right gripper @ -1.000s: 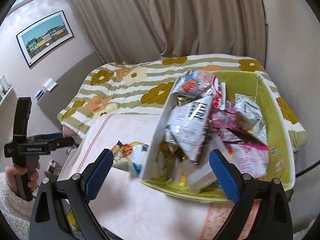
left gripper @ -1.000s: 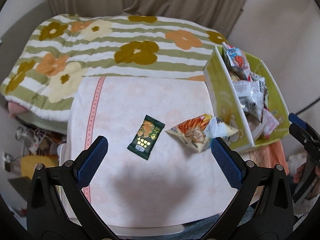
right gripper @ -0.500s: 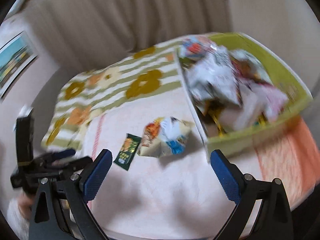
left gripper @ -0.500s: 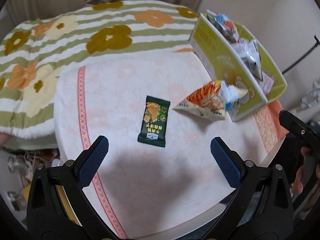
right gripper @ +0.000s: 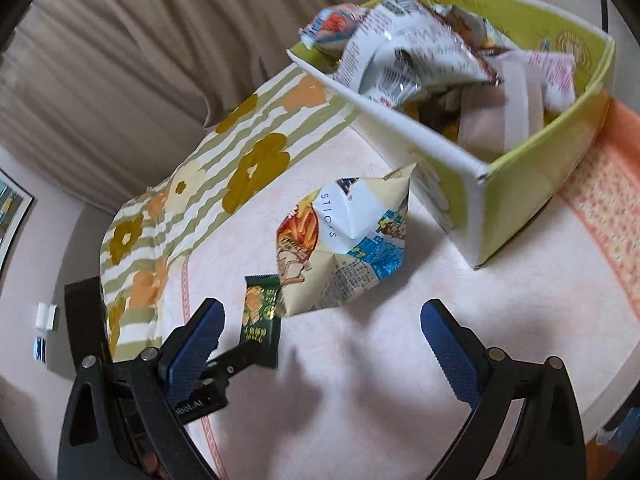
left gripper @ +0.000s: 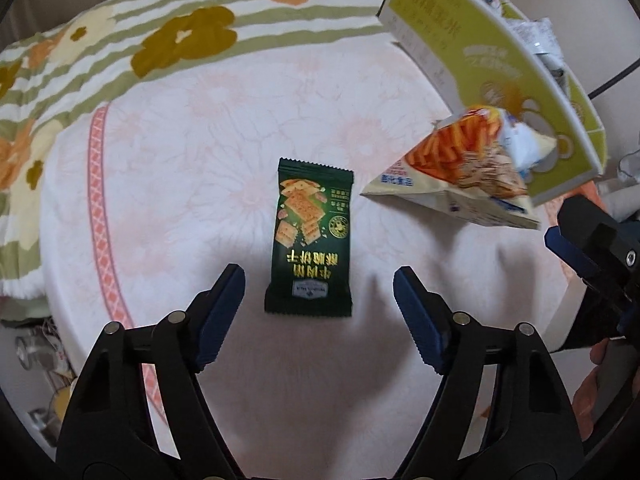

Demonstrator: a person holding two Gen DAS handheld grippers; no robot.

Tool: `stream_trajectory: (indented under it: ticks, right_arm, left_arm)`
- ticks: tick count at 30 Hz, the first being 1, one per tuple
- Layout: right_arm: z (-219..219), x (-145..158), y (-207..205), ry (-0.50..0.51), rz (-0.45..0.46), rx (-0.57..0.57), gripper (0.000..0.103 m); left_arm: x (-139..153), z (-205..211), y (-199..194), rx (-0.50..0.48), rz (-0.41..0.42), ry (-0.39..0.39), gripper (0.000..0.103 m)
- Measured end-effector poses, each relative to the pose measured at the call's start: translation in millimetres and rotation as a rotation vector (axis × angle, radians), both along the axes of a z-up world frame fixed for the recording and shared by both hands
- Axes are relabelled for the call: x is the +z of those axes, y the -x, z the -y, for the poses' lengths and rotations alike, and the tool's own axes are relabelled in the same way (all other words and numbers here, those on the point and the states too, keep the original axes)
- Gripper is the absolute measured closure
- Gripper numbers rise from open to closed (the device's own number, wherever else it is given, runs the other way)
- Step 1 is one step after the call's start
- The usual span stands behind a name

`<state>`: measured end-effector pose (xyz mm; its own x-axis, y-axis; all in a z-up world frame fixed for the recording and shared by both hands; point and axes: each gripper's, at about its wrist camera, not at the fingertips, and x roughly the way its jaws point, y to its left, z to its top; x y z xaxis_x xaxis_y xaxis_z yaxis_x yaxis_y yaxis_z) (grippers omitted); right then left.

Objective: Organize snacks
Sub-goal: 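Grasp the green cracker packet with the left tool while the right tool grasps the yellow cheese-sticks bag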

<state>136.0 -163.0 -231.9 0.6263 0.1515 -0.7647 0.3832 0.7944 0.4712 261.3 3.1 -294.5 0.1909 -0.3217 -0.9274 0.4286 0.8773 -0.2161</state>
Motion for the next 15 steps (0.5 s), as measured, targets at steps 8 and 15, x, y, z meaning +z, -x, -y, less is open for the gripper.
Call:
stream_trajectory:
  ticks: [8, 15]
  right_arm:
    - [0, -9, -22, -0.002, -0.001, -0.064, 0.005]
    - [5, -21, -35, -0.055, -0.017, -0.113, 0.005]
  left_arm:
    - [-17, 27, -10, -0.064, 0.046, -0.101, 0.043]
    - [-20, 39, -16, -0.104, 0.107, -0.18, 0.055]
